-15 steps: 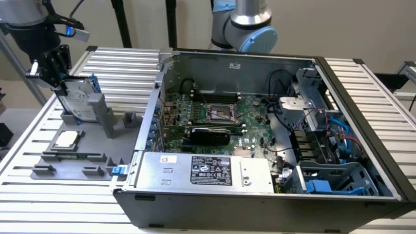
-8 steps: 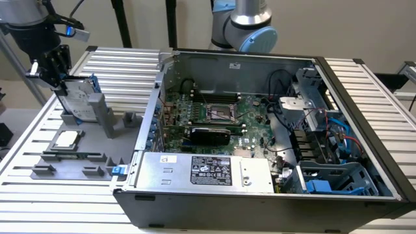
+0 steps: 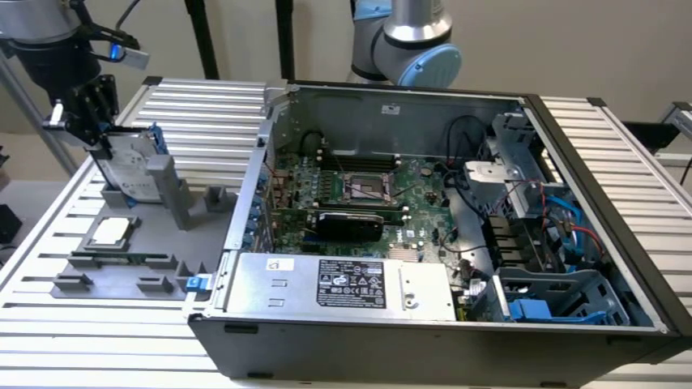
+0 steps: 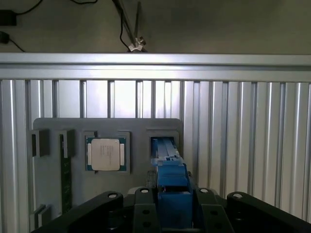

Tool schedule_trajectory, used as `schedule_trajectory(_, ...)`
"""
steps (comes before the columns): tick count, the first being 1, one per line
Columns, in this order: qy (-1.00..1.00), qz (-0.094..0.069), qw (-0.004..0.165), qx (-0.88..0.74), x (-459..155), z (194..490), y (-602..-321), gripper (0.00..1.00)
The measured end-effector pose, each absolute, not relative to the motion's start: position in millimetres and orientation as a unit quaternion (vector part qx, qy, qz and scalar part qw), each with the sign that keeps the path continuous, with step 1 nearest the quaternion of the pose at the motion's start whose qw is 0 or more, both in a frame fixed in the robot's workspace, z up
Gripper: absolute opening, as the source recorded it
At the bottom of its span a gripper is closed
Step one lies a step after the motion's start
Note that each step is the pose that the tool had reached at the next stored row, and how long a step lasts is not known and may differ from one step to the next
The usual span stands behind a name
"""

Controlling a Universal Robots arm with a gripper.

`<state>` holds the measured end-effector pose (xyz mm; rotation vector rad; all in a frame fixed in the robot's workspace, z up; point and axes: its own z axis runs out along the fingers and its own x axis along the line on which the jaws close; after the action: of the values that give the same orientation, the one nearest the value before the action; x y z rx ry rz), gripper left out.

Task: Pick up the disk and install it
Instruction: 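Pick up the disk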

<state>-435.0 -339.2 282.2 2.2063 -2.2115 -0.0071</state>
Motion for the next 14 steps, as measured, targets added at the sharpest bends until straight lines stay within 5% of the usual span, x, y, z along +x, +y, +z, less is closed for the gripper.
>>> schedule_trajectory(14, -0.708, -0.002, 0.009, 0.706, -435.0, 282.2, -342.2, 0.32)
